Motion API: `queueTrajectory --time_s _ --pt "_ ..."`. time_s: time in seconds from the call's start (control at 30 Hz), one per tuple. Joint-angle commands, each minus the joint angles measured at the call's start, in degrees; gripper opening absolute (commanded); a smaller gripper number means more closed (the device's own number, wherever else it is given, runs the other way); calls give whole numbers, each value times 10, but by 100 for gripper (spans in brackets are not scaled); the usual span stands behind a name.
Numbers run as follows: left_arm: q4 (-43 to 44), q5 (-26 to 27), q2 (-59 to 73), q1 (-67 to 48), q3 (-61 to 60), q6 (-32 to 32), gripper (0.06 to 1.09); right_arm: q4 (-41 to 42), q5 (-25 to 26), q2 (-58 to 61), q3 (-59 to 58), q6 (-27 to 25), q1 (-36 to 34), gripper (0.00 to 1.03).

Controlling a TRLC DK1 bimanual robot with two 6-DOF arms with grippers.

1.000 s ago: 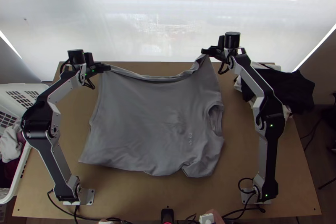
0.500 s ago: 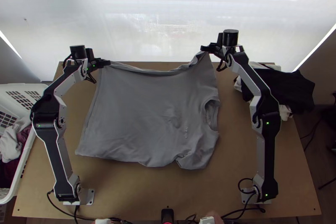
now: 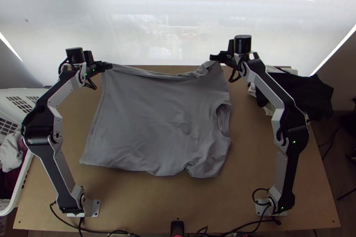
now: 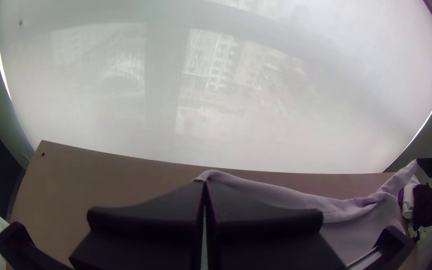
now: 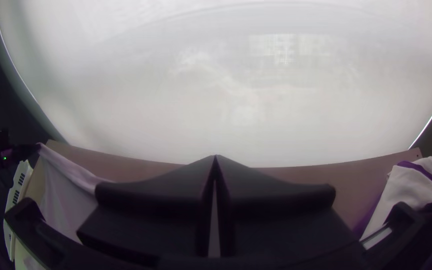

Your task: Fold the t-shirt

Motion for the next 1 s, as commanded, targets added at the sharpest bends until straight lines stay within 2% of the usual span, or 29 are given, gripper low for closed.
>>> queueTrajectory --time_s 0.0,0.33,0.97 --pt "23 4 -73 2 -78 6 9 -1 0 -63 -74 -1 27 3" --pt "50 16 -164 7 -210 23 9 5 0 -151 -180 -4 44 3" --pt "52 25 -225 40 -290 51 9 32 1 -343 -421 -23 42 3"
